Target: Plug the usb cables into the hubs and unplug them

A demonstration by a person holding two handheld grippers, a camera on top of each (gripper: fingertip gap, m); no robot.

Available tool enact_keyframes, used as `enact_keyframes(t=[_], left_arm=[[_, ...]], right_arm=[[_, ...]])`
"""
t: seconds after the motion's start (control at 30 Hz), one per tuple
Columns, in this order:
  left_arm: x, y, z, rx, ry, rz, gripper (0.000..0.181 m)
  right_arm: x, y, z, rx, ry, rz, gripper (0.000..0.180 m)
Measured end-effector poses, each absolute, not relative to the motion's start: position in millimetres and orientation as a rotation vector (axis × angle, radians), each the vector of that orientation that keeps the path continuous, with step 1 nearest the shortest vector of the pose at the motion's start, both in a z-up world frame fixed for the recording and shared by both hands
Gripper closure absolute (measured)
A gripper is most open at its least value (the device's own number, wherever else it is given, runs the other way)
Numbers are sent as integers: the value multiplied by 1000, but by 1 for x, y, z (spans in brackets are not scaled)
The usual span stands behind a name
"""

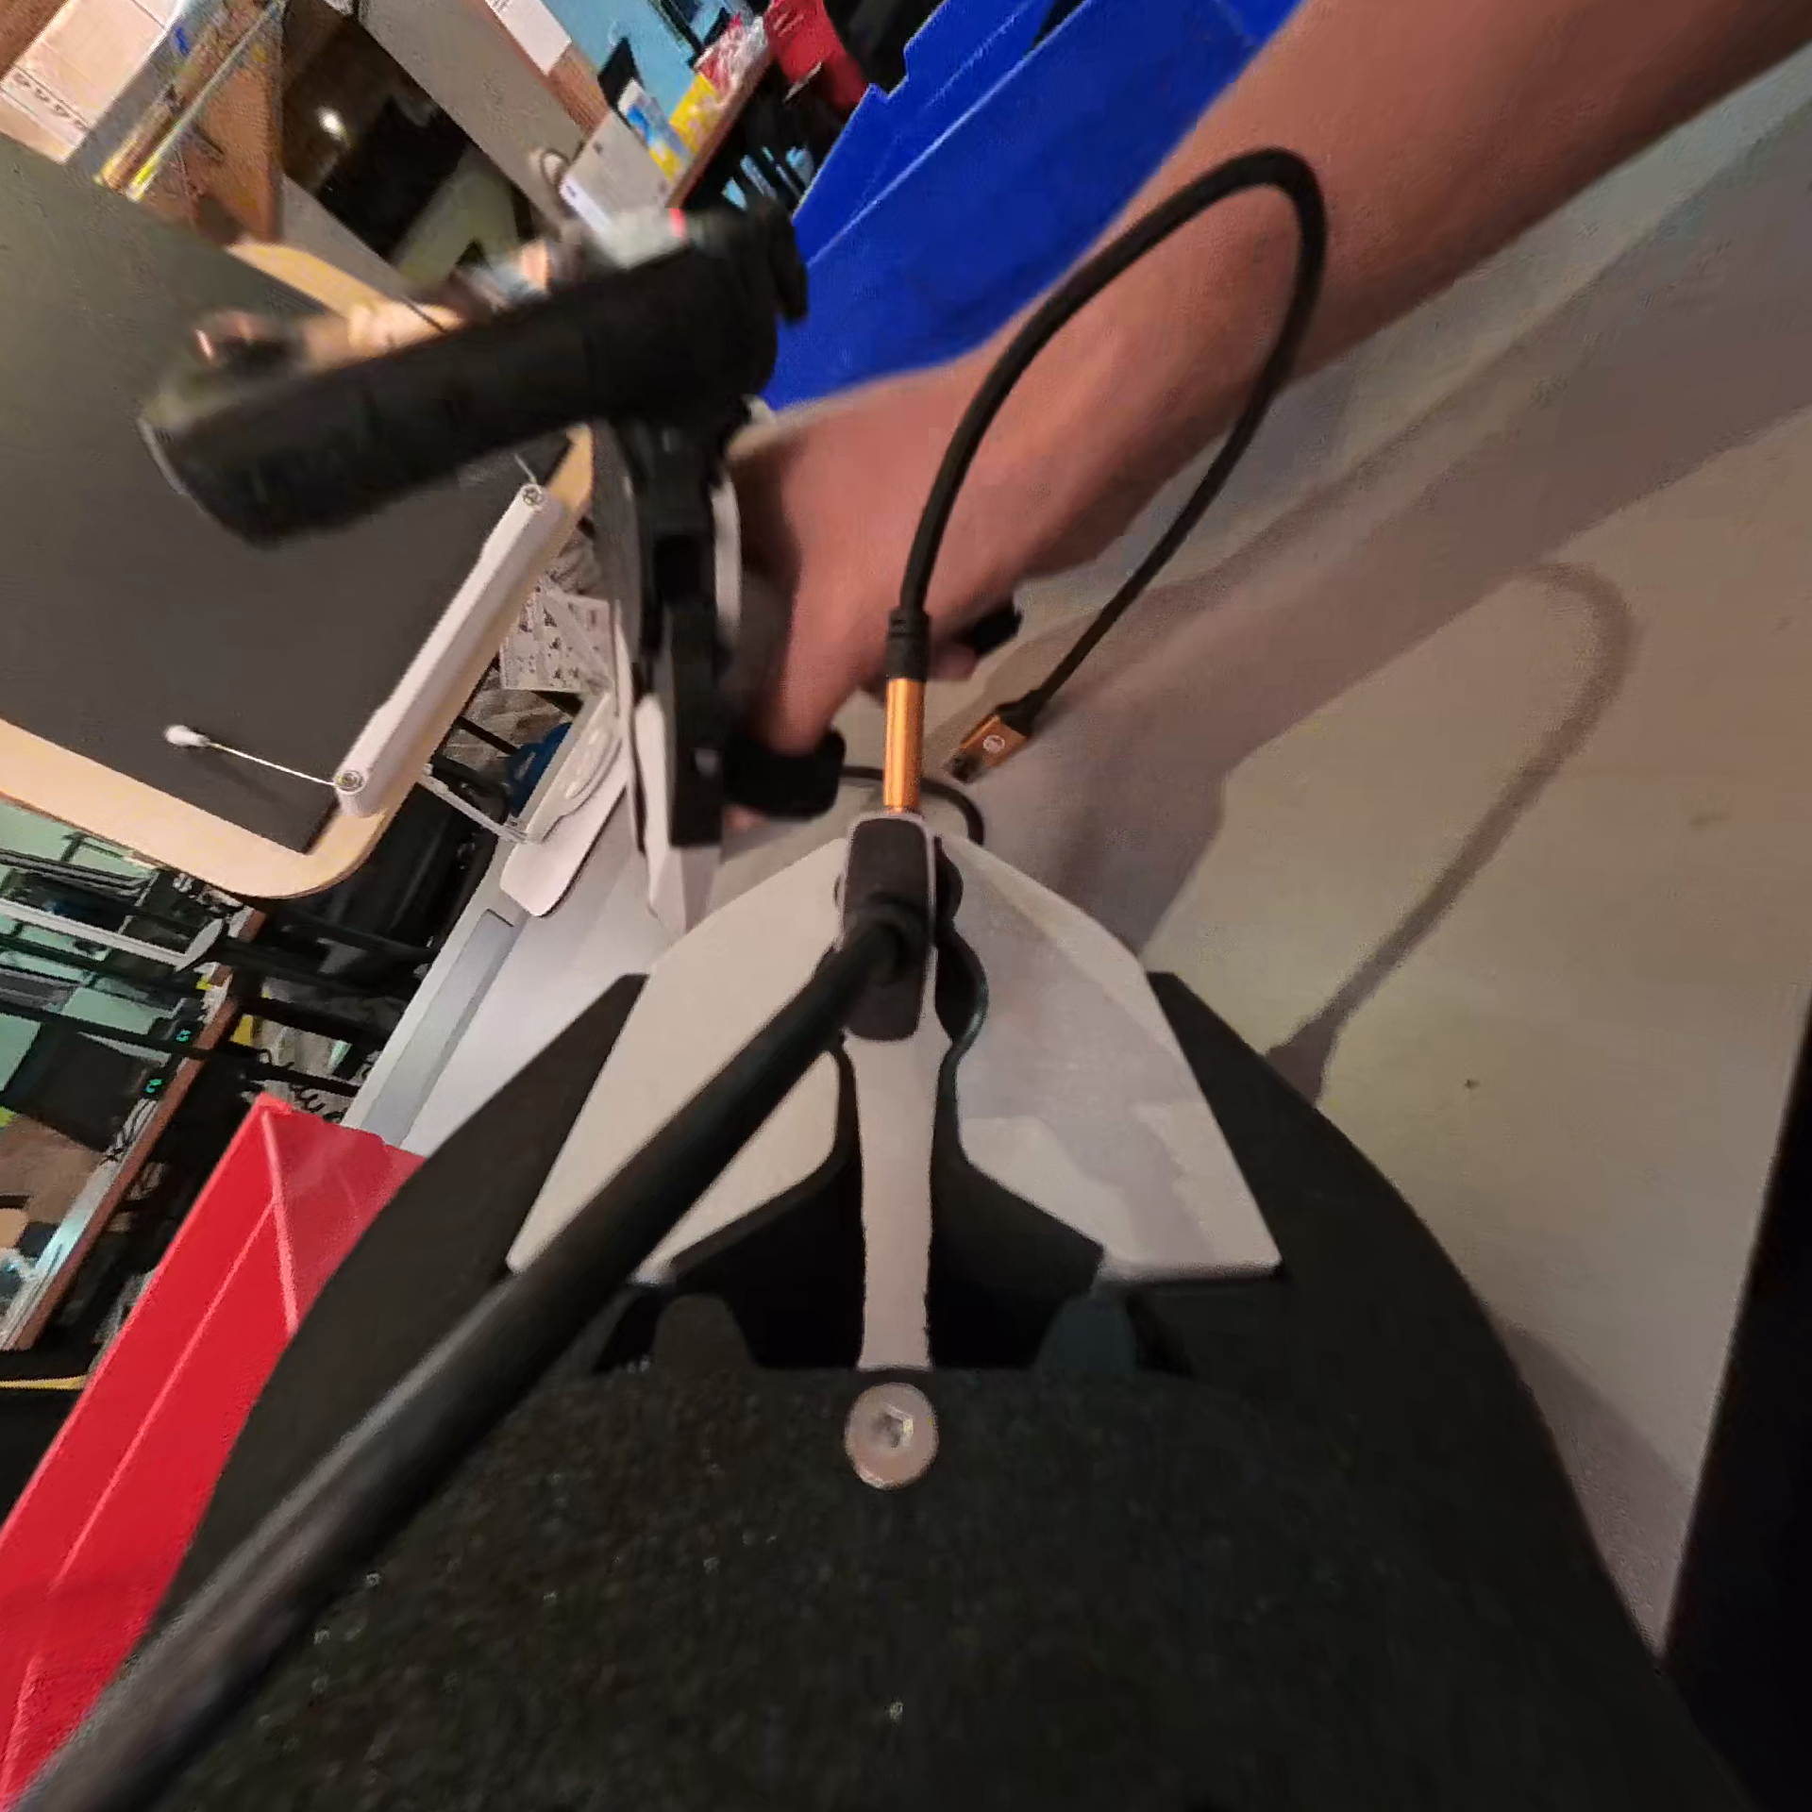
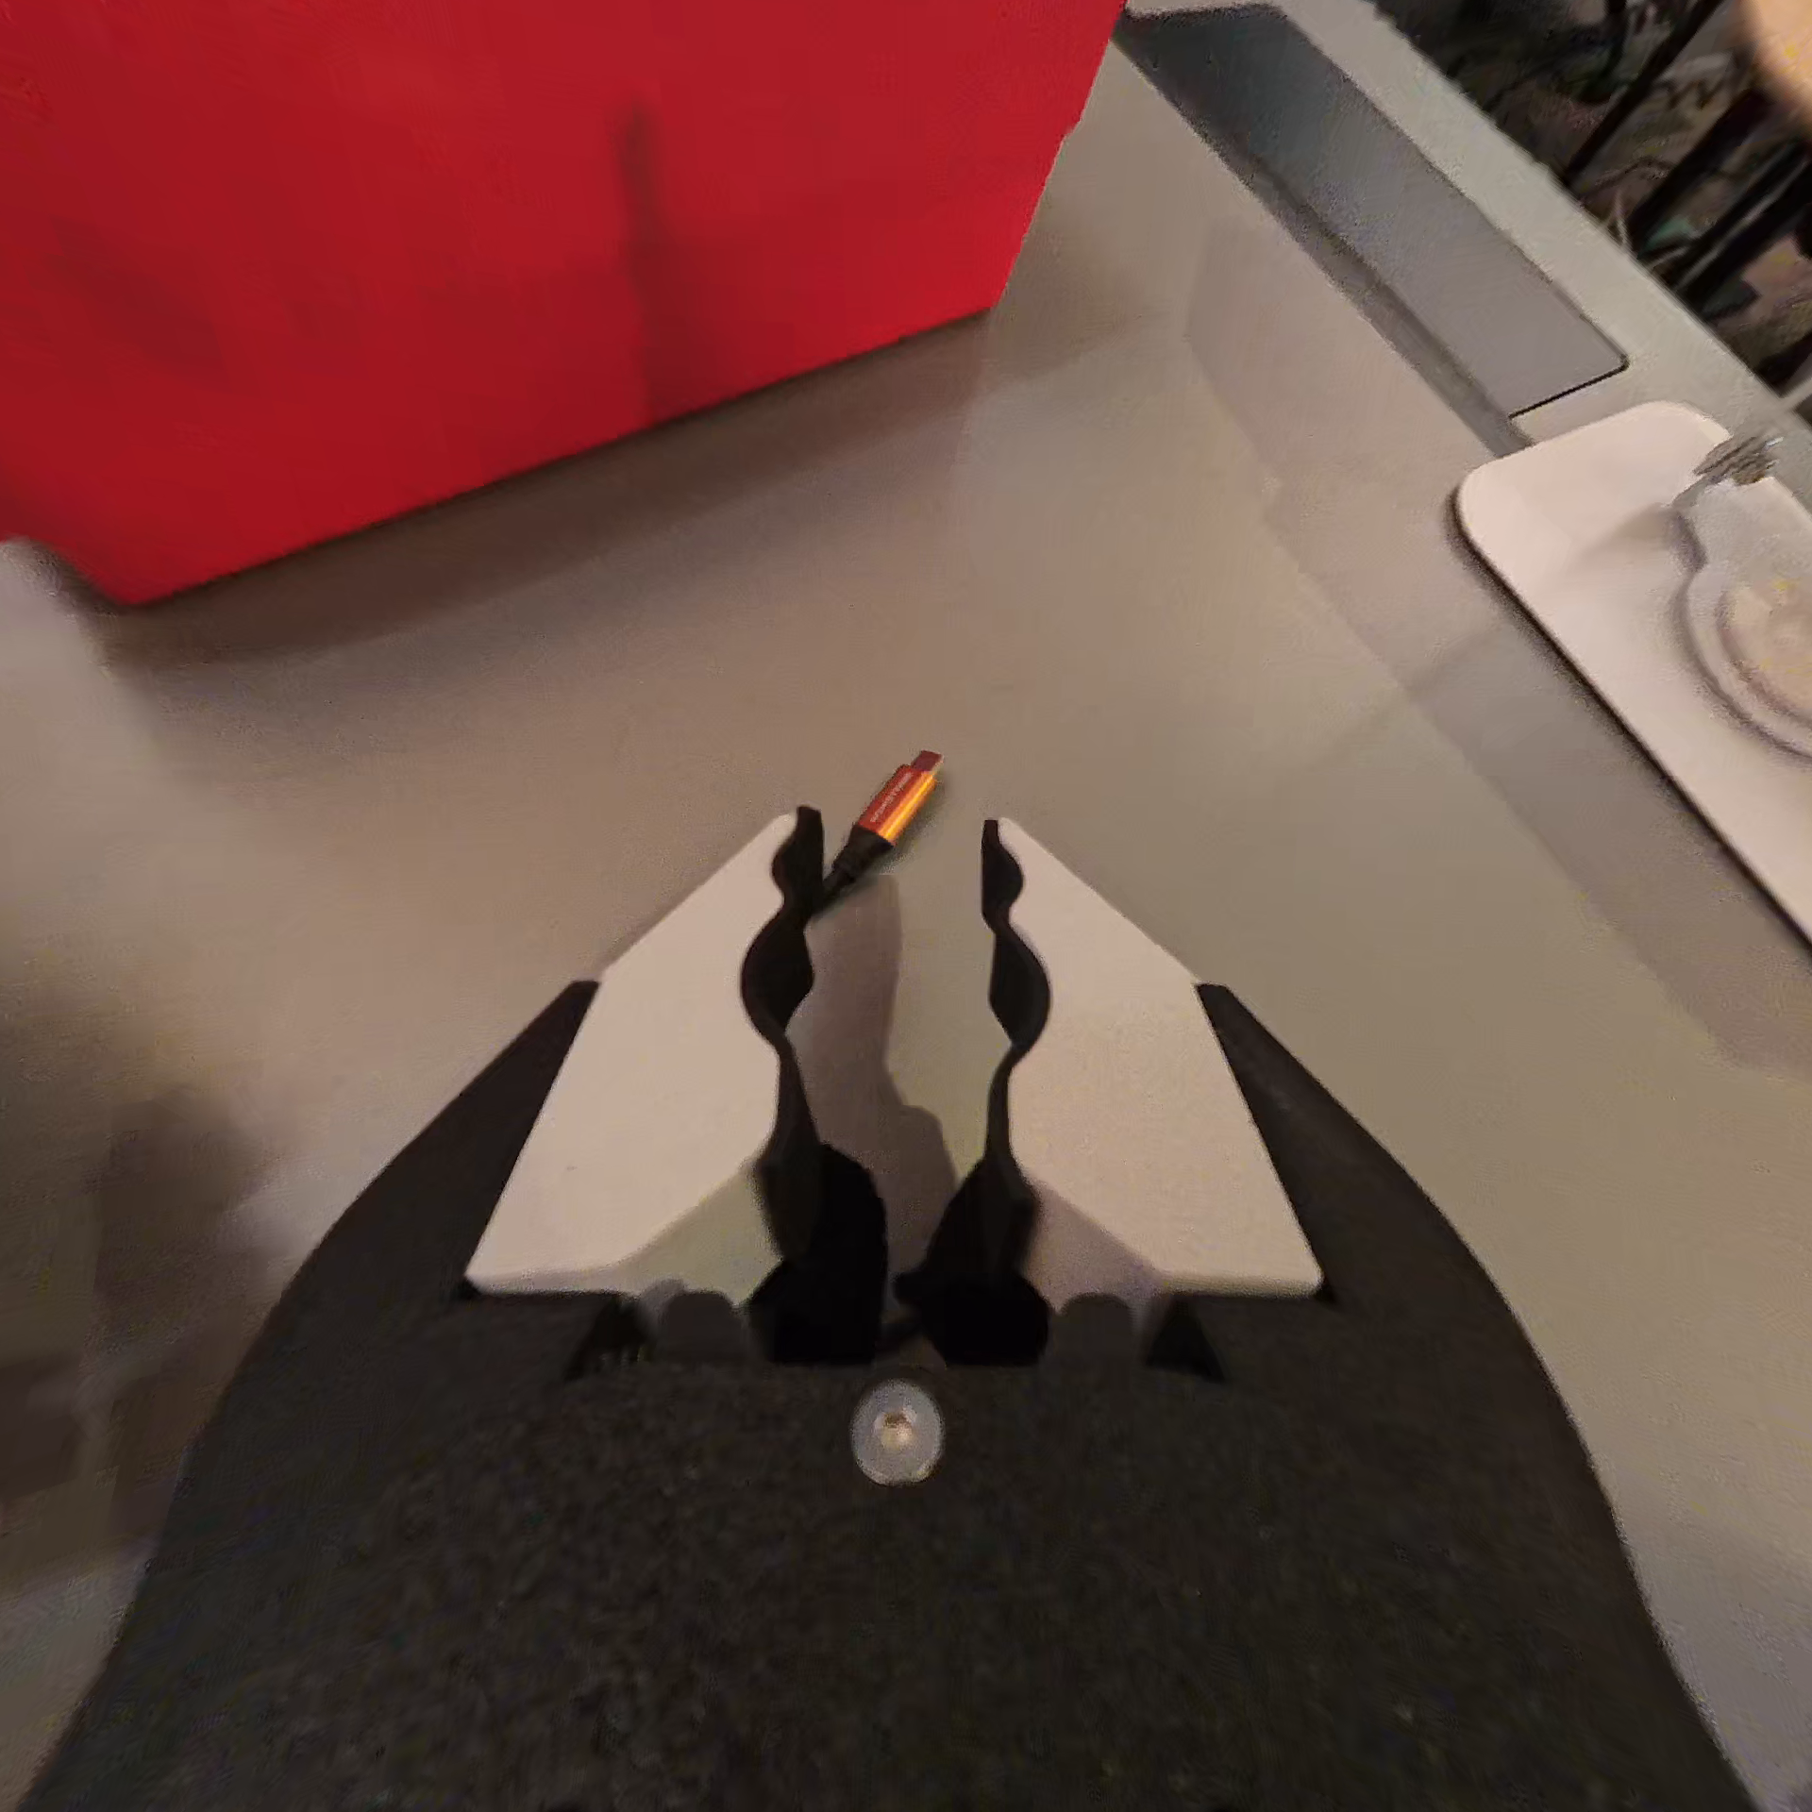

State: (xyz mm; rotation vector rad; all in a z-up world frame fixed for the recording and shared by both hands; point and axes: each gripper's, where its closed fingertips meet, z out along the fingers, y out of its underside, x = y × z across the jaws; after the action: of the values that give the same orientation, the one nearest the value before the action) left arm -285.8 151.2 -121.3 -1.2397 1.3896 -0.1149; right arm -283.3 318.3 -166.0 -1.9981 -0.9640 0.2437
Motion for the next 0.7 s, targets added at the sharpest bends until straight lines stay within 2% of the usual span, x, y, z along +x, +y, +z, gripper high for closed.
enact_keyframes(t=[0.13, 0.17, 0.23, 0.4, 0.5, 0.7], left_arm=[[-286, 147, -124, -1223, 1410, -113, 171], [-286, 146, -124, -1223, 1413, -115, 171], [-286, 147, -124, -1230, 1404, -117, 171], [-292, 158, -120, -1260, 1345, -104, 171], [-297, 165, -117, -1248, 1319, -52, 171], [-303, 177, -110, -1180, 1298, 126, 171]], right_arm=[[-292, 325, -194, -2082, -1000, 219, 140], [-290, 329, -193, -2076, -988, 182, 143], [-290, 328, -196, -2083, -1016, 164, 166], [-282, 329, -187, -2062, -1085, 106, 169], [-268, 327, -137, -1976, -1100, 192, 171], [-219, 280, 2, -1813, -1105, 343, 171]])
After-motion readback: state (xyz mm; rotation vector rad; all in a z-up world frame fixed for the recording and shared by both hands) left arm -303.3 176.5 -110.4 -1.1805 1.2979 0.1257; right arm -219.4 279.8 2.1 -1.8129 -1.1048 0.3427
